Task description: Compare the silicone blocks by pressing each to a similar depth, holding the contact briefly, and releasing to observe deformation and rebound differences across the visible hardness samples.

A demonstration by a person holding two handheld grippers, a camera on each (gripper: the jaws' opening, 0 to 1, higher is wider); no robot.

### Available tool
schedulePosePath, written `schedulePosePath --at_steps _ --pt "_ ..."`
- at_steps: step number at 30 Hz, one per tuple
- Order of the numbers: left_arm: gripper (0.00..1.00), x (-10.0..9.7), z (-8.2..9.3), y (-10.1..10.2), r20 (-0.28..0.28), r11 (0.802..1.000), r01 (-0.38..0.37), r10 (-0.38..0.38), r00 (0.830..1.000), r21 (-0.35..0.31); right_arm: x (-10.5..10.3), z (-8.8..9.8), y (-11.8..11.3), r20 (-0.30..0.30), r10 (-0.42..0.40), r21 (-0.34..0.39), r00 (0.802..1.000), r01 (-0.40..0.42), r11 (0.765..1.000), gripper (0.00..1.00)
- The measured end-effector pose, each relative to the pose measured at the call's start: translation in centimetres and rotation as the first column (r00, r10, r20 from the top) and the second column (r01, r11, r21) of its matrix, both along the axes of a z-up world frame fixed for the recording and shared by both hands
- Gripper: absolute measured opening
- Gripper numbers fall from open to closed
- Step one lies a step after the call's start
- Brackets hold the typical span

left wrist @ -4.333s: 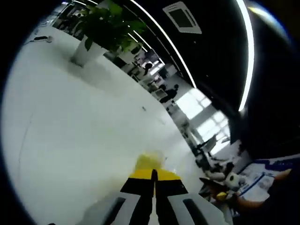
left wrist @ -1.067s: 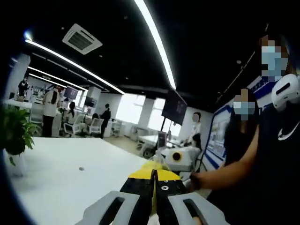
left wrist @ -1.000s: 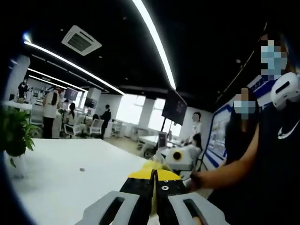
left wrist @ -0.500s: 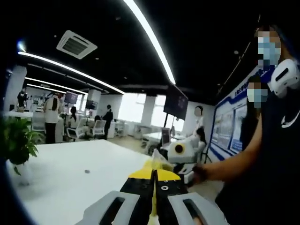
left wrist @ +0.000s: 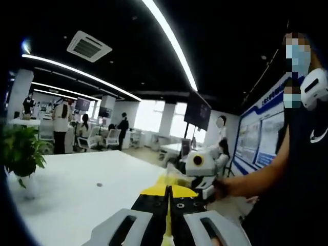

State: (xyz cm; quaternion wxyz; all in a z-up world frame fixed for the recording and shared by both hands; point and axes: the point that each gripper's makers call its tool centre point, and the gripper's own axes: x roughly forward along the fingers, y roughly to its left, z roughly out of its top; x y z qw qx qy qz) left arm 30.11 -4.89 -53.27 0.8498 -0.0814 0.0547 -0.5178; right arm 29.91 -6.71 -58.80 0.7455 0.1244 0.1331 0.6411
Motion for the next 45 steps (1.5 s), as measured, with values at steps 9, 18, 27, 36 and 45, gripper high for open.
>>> schedulePosePath --at_steps 9,18,27,36,45 --pt "0.00 -0.4 0.5 0.4 0.032 1.000 -0.020 0.021 0.999 -0.007 -0.7 0.4 0.5 -0.009 0.033 -0.005 0.999 -0.033 0.999 0.02" --pt "0.00 -0.5 0.8 0.4 0.027 1.000 -0.004 0.005 1.000 -0.018 -0.9 0.7 0.5 -0.013 0.036 -0.003 0.999 -0.036 0.999 0.02" --pt "0.00 -0.4 0.2 0.9 -0.019 1.000 -0.016 0.016 1.000 -0.010 -1.0 0.2 0.9 -0.019 0.050 -0.025 0.999 -0.050 0.998 0.01" --pt "0.00 -0.2 0.0 0.8 0.022 1.000 -0.026 0.026 0.999 -0.015 -0.8 0.1 0.8 -0.015 0.047 -0.029 0.999 -0.047 0.998 0.01" --pt "0.00 0.1 -0.5 0.8 0.008 1.000 -0.020 0.020 1.000 0.004 -0.5 -0.4 0.8 0.005 0.028 -0.044 1.000 -0.028 0.999 0.04"
